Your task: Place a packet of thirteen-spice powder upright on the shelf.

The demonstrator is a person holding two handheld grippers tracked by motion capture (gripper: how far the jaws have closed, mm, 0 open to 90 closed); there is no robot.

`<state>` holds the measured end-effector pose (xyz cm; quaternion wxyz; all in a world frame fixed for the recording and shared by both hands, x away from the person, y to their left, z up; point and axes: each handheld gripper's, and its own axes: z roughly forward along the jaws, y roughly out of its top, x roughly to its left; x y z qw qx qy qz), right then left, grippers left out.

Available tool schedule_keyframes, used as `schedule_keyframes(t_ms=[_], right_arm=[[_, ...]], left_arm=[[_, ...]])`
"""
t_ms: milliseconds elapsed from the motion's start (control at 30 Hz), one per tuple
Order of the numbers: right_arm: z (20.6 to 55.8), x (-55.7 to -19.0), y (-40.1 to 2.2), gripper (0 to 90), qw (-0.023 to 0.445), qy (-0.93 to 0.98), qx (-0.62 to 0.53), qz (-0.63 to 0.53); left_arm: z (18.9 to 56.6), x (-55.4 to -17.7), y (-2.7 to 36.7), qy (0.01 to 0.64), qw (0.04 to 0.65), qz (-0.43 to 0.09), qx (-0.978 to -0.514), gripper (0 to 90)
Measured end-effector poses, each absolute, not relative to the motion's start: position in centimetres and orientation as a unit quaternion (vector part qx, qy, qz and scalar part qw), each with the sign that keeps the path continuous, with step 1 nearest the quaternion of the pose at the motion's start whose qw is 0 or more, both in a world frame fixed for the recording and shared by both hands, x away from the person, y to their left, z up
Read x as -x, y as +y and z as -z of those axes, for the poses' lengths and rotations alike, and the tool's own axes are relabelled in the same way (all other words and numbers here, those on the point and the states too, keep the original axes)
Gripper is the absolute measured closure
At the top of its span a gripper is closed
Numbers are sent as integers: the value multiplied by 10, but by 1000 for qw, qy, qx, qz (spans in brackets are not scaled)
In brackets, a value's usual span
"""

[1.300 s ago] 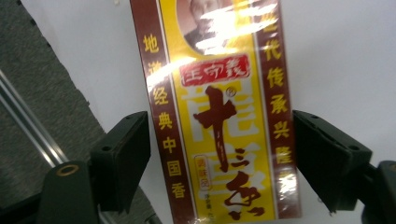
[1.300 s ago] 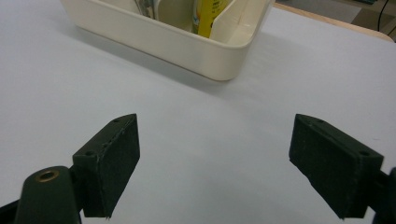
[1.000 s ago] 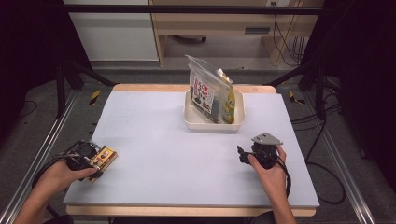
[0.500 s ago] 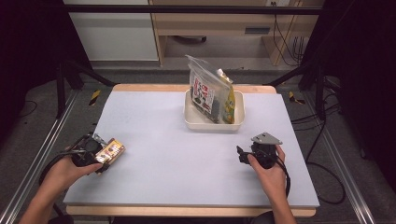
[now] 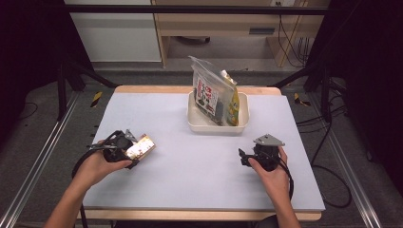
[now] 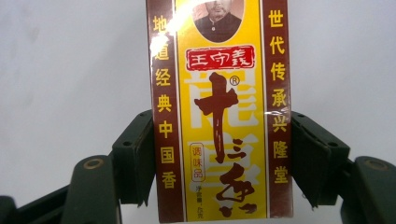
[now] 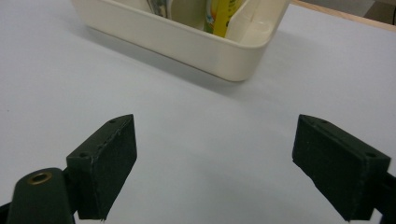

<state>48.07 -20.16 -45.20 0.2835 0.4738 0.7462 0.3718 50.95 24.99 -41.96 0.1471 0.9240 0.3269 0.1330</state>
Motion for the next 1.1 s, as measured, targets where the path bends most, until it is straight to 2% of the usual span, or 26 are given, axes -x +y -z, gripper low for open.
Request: schedule_keyframes(t_ms=[333, 667, 1100], right_arm=[[443, -492, -171, 151, 261, 765, -450, -380], [425, -524, -124, 263, 209, 774, -431, -414], [433, -507, -100, 288, 150, 785, -390, -456]], left_arm=[[419, -518, 206, 276, 170, -139, -936, 318], [419, -519, 182, 247, 179, -163, -939, 319], [421, -497, 164, 226, 219, -206, -927, 318]])
